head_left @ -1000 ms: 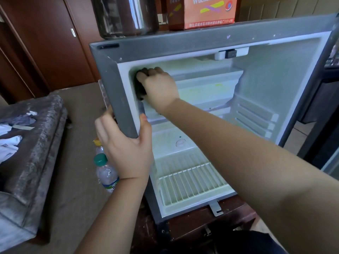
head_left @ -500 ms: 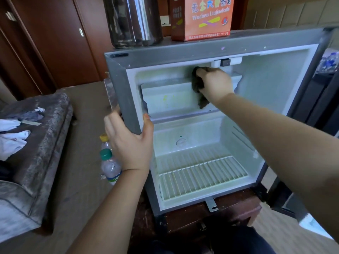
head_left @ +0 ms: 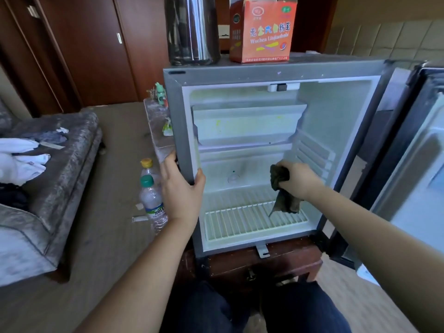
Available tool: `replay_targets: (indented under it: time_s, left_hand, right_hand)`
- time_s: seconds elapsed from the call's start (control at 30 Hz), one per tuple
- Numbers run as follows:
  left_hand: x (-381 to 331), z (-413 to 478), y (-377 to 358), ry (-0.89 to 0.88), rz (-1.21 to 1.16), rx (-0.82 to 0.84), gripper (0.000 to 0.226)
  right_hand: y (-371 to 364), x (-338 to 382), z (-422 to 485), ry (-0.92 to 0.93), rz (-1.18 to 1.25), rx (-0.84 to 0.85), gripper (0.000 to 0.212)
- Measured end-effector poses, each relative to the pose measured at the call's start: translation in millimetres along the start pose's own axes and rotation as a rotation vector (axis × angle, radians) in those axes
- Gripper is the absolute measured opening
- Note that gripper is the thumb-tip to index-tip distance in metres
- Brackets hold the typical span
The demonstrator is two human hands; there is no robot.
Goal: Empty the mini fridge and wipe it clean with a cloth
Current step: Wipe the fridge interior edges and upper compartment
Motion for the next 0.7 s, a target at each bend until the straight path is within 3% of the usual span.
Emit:
replay_targets:
  time_s: [0.17,0.33,0.47,0.7]
  left_hand:
    - [8,-1,-1,0.041,-0.046,-0.050,0.053]
    - [5,2,-4,0.071,0.014,-0.014,0.059]
    - [18,11,-15,0.171,-0.073,0.076,0.060]
    - [27,13,-12,0.167,-0.012,0.061,0.046]
  right_hand:
    - [12,-16,14,-0.109,0.209,-0.230,0.046]
    - [47,-28,53,-0.135,0.324,-0.582,0.056]
    - [49,-20,88,-0.161,0.301,-0.603,0.064]
    - [3,43,112,-0.220,0.266,-0.665,0.076]
Point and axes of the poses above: each hand's wrist, its own z-axis towards the middle knuckle, its own y-axis out of the back of the hand, x = y × z, the point moved 8 cm from there along z, towards the middle knuckle, and after that the axes turned 2 degrees about x, right-handed, at the moved point
